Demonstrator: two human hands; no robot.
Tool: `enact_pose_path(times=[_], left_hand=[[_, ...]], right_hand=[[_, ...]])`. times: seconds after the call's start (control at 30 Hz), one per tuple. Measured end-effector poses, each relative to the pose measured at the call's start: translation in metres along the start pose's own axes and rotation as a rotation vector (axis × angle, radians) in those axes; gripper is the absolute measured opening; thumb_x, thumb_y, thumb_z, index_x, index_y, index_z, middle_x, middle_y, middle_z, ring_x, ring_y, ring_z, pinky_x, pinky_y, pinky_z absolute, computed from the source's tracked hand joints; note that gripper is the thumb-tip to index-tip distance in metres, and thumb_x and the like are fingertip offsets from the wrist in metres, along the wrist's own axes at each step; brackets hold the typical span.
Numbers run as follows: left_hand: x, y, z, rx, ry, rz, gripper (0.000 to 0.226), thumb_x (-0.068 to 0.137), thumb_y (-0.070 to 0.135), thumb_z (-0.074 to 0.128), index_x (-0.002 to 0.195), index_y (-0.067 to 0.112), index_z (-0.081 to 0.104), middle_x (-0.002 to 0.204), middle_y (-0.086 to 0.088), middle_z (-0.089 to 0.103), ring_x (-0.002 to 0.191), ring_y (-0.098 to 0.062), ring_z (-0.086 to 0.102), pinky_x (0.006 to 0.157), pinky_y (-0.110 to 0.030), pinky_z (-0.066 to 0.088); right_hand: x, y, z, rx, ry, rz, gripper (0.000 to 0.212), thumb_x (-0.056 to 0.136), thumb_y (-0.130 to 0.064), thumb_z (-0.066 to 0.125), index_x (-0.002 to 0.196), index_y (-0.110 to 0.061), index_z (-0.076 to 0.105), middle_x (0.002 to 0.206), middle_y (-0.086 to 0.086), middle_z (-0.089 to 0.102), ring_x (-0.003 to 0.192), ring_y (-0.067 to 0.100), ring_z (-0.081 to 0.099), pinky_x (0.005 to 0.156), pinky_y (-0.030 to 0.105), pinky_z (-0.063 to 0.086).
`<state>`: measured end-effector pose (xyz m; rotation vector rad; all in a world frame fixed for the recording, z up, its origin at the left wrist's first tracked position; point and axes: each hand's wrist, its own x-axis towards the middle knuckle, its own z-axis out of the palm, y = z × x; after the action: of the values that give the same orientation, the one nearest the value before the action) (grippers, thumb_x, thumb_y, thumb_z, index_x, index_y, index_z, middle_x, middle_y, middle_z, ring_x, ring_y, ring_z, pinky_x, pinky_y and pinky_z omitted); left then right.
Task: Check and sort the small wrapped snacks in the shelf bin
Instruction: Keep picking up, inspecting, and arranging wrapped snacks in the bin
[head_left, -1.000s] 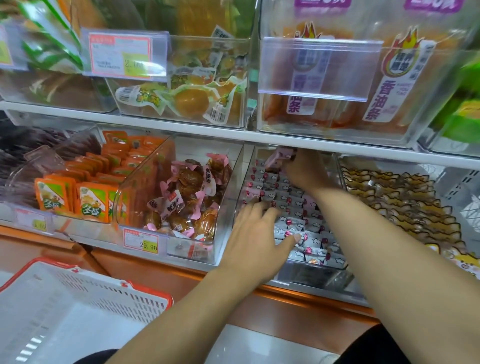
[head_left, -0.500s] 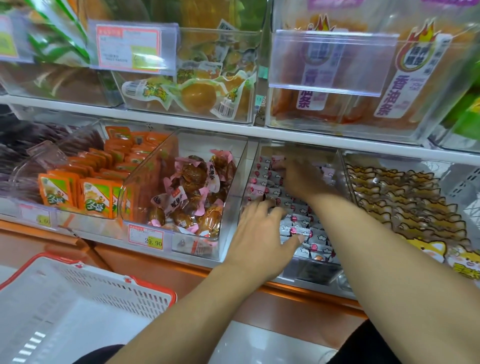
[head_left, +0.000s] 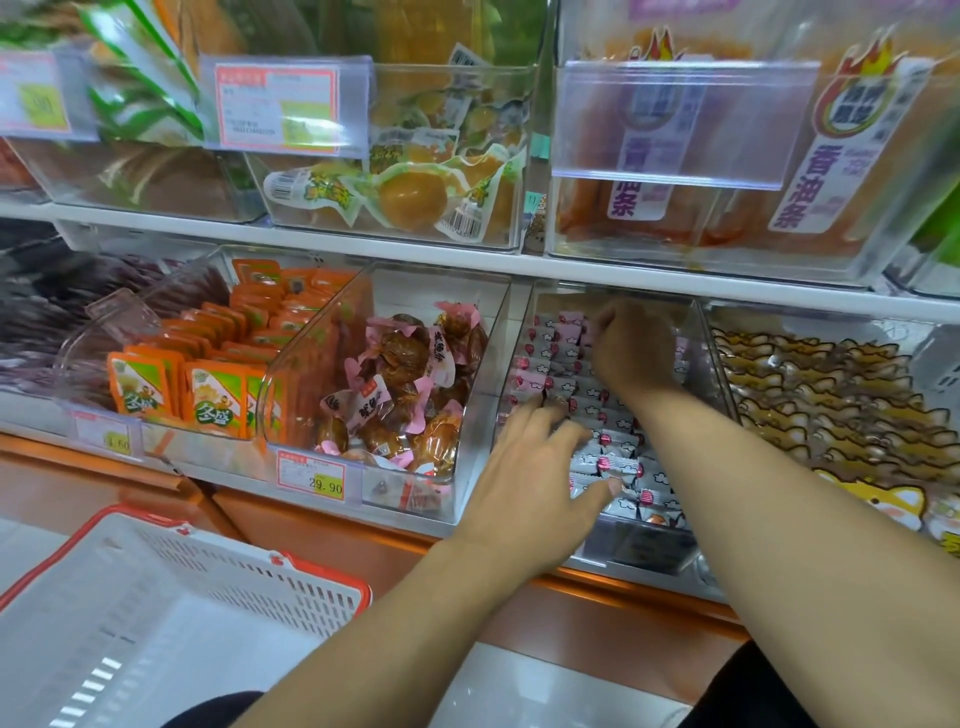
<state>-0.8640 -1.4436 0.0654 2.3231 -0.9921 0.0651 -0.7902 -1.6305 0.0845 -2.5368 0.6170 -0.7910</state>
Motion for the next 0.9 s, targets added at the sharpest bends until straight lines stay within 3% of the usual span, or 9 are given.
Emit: enact_pose_path(times=[0.1,0.2,0.3,0.37,0.43,0.53,0.63,0.77,0.9], left_hand=[[0.0,0.001,-0.002,-0.013,0.004,0.019,0.049,0.092,0.054,0.063,0.13,0.022,0.059,0.142,0.006,0.046,0.137,-0.008,0.029,0.107,-0.02,0.021],[-0.002,0.003,-0.008,-0.091,0.02,0.037,0.044,0.093,0.045,0.066,0.133,0.025,0.06,0.142,0.01,0.051,0.133,-0.004,0.039,0.104,-0.015,0.025],[-0.007,0.005,-0.016,-0.334,0.149,-0.035,0.033,0.093,0.031,0.07,0.125,0.028,0.064,0.126,0.017,0.062,0.116,0.004,0.055,0.1,-0.016,0.045],[-0.012,0.004,-0.024,-0.577,0.235,-0.149,0.026,0.091,0.021,0.073,0.116,0.026,0.066,0.111,0.015,0.069,0.101,0.0,0.065,0.088,-0.02,0.056],[-0.016,0.001,-0.034,-0.782,0.308,-0.254,0.024,0.09,0.016,0.073,0.111,0.024,0.065,0.097,0.006,0.073,0.087,-0.013,0.071,0.076,-0.028,0.061],[-0.025,-0.007,-0.047,-0.93,0.363,-0.347,0.023,0.093,0.016,0.071,0.114,0.02,0.062,0.088,-0.002,0.074,0.083,-0.03,0.073,0.068,-0.038,0.063],[-0.034,-0.011,-0.055,-1.013,0.359,-0.409,0.024,0.095,0.019,0.067,0.118,0.012,0.063,0.093,-0.005,0.077,0.082,-0.031,0.075,0.067,-0.033,0.063],[-0.038,-0.009,-0.063,-1.136,0.345,-0.441,0.027,0.096,0.017,0.065,0.118,0.0,0.066,0.095,-0.019,0.076,0.078,-0.022,0.075,0.064,-0.02,0.058],[-0.042,-0.005,-0.062,-1.187,0.321,-0.44,0.027,0.093,0.019,0.069,0.114,0.002,0.067,0.102,-0.02,0.076,0.089,-0.027,0.074,0.072,-0.023,0.059]], right_hand=[[0.004,-0.011,-0.007,0.147,0.168,0.064,0.023,0.099,-0.008,0.046,0.086,-0.007,0.065,0.095,0.018,0.071,0.092,0.033,0.066,0.082,0.04,0.052],[-0.001,-0.023,-0.017,0.29,0.362,0.105,0.023,0.096,0.001,0.047,0.086,0.006,0.067,0.084,0.023,0.067,0.082,0.031,0.063,0.065,0.016,0.032],[-0.014,-0.029,-0.029,0.583,0.468,0.28,0.017,0.099,-0.003,0.052,0.108,0.006,0.063,0.099,0.014,0.065,0.096,0.028,0.063,0.074,-0.001,0.032],[-0.023,-0.032,-0.036,0.817,0.384,0.501,0.025,0.103,-0.015,0.053,0.125,-0.005,0.056,0.119,0.009,0.068,0.113,0.027,0.063,0.092,0.016,0.043],[-0.04,-0.037,-0.045,1.055,0.219,0.604,0.019,0.104,-0.015,0.052,0.12,-0.007,0.059,0.113,0.011,0.071,0.109,0.029,0.067,0.093,0.039,0.056],[-0.078,-0.048,-0.061,1.31,-0.021,0.692,0.014,0.101,-0.003,0.053,0.099,-0.008,0.066,0.096,0.008,0.075,0.096,0.024,0.071,0.08,0.035,0.061],[-0.106,-0.057,-0.073,1.446,-0.224,0.733,0.009,0.1,0.0,0.054,0.095,-0.005,0.06,0.092,0.013,0.076,0.083,0.019,0.075,0.066,0.029,0.062],[-0.121,-0.06,-0.086,1.434,-0.319,0.712,0.006,0.1,-0.008,0.059,0.103,-0.003,0.06,0.102,0.018,0.074,0.089,0.021,0.075,0.073,0.03,0.062],[-0.121,-0.049,-0.106,1.346,-0.384,0.691,0.005,0.098,-0.007,0.062,0.103,-0.006,0.063,0.098,0.015,0.077,0.096,0.025,0.074,0.076,0.034,0.063]])
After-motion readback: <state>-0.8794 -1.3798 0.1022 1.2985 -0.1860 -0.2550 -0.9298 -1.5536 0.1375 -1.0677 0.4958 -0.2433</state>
